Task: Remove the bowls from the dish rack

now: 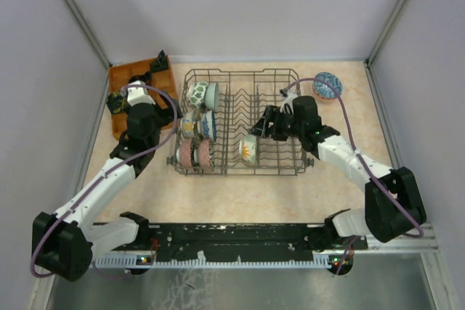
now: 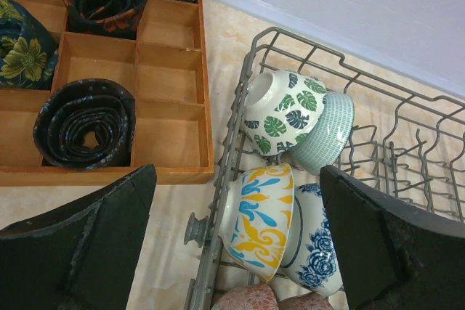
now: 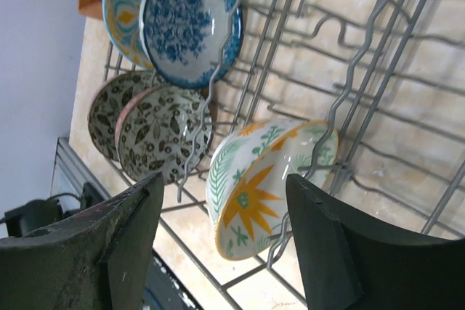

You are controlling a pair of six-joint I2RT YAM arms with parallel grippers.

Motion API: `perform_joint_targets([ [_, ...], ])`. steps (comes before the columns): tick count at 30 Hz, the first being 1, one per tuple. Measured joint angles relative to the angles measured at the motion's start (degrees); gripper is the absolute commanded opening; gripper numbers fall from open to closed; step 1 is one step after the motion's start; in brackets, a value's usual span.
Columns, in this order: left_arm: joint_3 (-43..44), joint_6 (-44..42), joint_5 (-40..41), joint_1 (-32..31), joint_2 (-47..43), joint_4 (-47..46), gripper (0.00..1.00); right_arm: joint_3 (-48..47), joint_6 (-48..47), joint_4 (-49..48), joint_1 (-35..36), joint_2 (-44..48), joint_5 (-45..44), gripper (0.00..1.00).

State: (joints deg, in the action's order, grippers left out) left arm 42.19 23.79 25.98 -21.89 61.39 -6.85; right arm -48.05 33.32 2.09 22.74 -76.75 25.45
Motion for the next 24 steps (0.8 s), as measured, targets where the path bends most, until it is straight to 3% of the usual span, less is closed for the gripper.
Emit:
perform_joint_targets([
  [24,0.0,0.0,0.0,-0.2,0.1,0.0,0.99,7.3,5.3,-7.4,5.6,0.0,0.6,0.35],
])
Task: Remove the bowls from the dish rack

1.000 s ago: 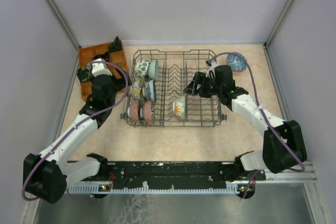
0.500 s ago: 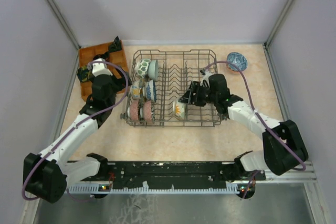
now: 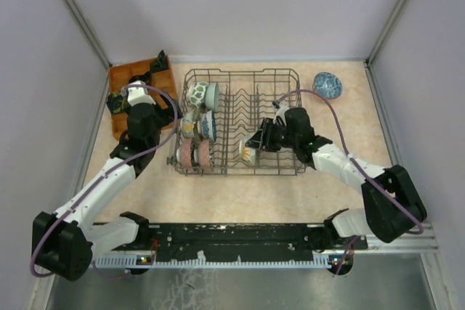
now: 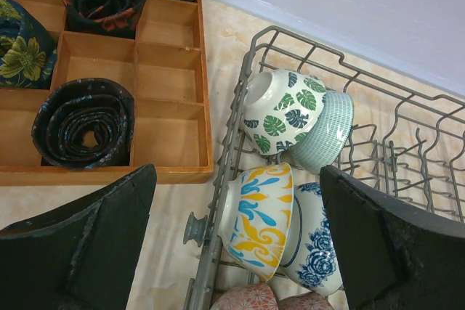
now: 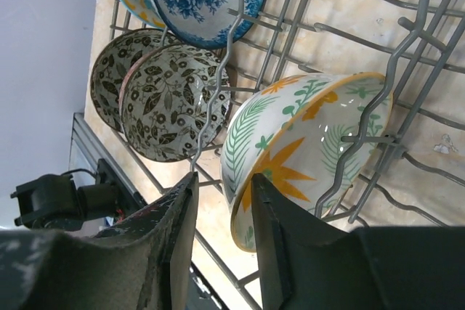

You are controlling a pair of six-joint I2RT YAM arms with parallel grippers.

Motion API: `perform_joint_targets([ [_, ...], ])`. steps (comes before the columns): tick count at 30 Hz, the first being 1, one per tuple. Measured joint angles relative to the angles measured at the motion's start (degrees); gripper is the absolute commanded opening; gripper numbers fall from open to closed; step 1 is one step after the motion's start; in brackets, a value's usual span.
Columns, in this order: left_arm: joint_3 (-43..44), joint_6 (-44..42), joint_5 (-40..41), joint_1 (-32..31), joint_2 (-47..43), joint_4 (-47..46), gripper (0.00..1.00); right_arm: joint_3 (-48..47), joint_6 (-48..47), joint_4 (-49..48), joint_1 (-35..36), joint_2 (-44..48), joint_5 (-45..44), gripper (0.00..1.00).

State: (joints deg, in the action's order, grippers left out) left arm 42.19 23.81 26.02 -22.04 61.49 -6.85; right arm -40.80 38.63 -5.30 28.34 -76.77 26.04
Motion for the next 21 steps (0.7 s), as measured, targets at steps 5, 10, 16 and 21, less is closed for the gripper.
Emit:
perform_joint_targets([
  [5,0.0,0.0,0.0,0.0,0.0,0.0,0.99,0.4,0.5,-1.1,0.0,-0.2,0.0,0.28],
  [10,0.0,0.2,0.0,0.0,0.0,0.0,0.99,0.8,0.7,-2.1,0.0,-0.8,0.0,0.15],
  [16,0.0,0.2,0.1,0.0,0.0,0.0,0.99,1.0,1.6,-3.0,0.2,-1.3,0.9,0.01],
  [21,0.0,0.2,0.1,0.0,0.0,0.0,0.99,1.0,1.7,-3.3,0.4,-1.3,0.6,0.00],
])
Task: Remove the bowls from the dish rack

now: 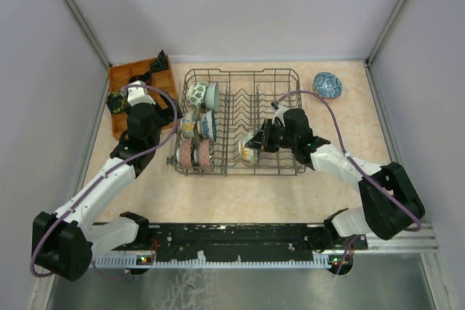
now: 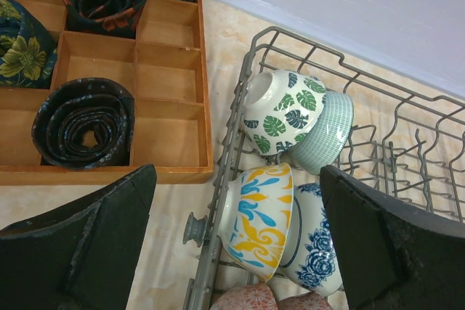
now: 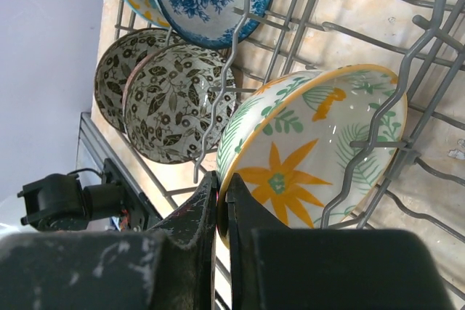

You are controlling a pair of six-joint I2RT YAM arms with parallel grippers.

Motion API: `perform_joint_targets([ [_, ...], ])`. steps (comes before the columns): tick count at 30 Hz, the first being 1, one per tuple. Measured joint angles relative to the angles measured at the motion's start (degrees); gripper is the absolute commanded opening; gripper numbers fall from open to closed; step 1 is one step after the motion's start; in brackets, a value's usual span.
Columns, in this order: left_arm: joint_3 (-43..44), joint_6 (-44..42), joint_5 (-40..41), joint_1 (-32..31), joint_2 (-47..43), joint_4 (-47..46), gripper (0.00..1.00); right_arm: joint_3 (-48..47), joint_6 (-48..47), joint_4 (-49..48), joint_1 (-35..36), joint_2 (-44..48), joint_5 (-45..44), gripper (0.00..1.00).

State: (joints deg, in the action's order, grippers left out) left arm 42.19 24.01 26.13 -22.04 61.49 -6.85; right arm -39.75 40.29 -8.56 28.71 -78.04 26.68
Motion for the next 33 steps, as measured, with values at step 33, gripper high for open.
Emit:
perform_joint_targets([
  [33,0.0,0.0,0.7,0.0,-1.5,0.1,0.99,-62.9,-23.7,35.8,-11.1,-16.1,-26.3,0.00],
])
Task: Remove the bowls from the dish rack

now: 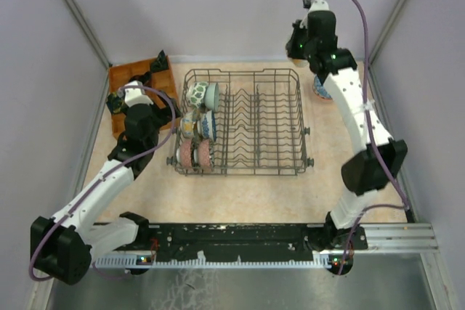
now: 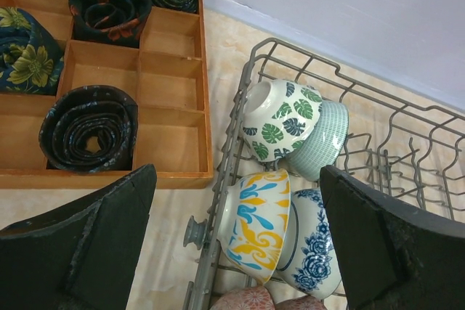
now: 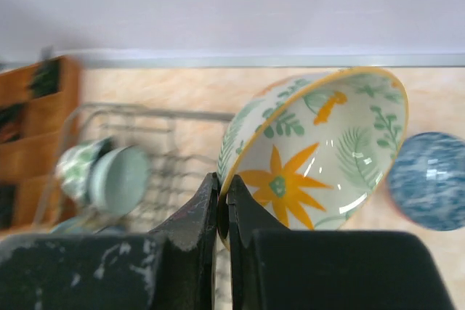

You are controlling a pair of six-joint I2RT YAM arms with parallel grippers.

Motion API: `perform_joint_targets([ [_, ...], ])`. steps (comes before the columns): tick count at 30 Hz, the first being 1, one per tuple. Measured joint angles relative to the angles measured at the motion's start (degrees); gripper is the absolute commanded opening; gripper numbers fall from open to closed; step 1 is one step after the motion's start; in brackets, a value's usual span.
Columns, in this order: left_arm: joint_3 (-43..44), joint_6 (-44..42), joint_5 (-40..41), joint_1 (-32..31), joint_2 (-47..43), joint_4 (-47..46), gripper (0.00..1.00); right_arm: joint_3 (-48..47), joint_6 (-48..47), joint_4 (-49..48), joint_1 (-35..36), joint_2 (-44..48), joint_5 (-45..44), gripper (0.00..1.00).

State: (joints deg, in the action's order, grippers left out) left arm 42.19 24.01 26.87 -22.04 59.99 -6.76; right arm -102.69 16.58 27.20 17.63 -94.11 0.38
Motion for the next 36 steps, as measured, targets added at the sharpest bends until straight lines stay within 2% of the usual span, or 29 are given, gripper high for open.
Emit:
perform_joint_targets([
  [7,0.0,0.0,0.1,0.0,-0.4,0.3,0.99,-26.9,-7.2,16.9,-6.2,-22.0,-10.6,0.00],
  [10,0.0,0.0,0.1,0.0,-0.6,0.4,0.99,-32.1,-8.6,21.7,-8.2,-27.8,-12.6,0.00],
  [14,0.0,0.0,0.1,0.0,-0.8,0.5,0.99,-31.4,-9.4,25.8,-10.9,-30.6,-13.7,0.00],
  [22,0.0,0.1,0.1,0.0,-0.8,0.8,0.99,-25.1,-10.2,26.4,-14.4,-30.9,-14.2,0.00],
  [36,0.0,0.2,0.1,-0.1,-0.8,0.9,0.99,-24.6,-11.0,25.5,-14.8,-33.4,-13.7,0.00],
])
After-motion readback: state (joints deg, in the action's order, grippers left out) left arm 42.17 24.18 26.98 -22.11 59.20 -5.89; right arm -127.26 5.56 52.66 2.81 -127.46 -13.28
